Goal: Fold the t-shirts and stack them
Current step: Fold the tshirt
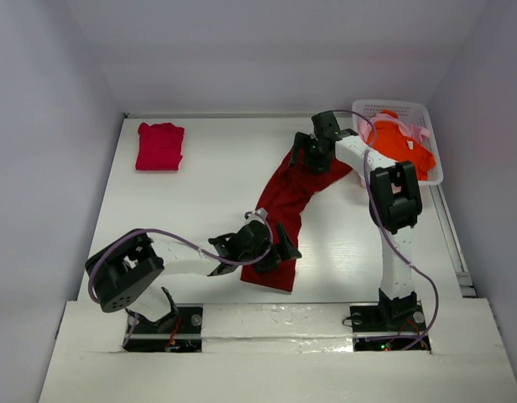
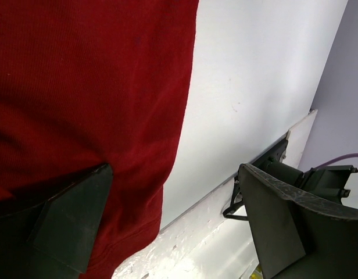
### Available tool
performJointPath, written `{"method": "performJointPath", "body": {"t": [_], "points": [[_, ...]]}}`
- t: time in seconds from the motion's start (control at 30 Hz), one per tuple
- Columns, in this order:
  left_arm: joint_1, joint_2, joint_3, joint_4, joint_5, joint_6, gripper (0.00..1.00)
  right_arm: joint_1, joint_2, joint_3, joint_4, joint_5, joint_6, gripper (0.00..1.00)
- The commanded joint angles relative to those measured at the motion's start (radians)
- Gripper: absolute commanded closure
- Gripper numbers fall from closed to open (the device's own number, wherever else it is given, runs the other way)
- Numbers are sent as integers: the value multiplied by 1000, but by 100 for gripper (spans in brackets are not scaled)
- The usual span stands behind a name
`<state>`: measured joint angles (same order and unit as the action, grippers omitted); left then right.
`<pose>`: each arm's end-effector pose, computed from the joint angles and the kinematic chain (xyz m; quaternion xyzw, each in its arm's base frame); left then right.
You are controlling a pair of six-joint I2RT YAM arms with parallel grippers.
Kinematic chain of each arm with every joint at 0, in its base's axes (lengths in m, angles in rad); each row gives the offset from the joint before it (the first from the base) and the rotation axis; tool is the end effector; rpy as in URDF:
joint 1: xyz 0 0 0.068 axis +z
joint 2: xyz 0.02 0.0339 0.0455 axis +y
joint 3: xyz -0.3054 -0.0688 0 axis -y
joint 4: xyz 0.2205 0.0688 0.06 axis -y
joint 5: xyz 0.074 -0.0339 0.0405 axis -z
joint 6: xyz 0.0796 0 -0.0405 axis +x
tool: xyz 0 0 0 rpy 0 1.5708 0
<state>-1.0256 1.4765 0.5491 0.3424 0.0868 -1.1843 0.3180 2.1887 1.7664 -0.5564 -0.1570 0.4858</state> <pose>0.1493 -0.2595 0.1925 -0.0493 0.8790 -0.4395 0.1782 0.4785 0.1706 0.2001 0.0571 0.9521 0.1828 0.2383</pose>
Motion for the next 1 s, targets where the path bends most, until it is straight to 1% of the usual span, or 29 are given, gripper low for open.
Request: {"method": "performJointPath", "body": {"t": [0.0, 0.17, 0.5, 0.7, 0.87, 0.97], "points": [[-16, 38, -64, -164, 41, 15, 5, -3, 11, 13, 47, -72, -6, 9], [-25, 35, -87, -140, 57, 8, 5, -3, 25, 44, 43, -92, -12, 9], [-97, 31, -90, -167, 74, 2, 6, -3, 106, 183, -7, -111, -13, 9], [-117, 2, -87, -186, 71, -14, 6, -3, 146, 258, -31, -122, -18, 9], [-126, -28, -86, -201, 59, -28, 6, -3, 203, 376, -77, -148, -32, 9], [-136, -36, -84, -198, 54, -35, 6, 7, 233, 415, -86, -168, -33, 9]]}}
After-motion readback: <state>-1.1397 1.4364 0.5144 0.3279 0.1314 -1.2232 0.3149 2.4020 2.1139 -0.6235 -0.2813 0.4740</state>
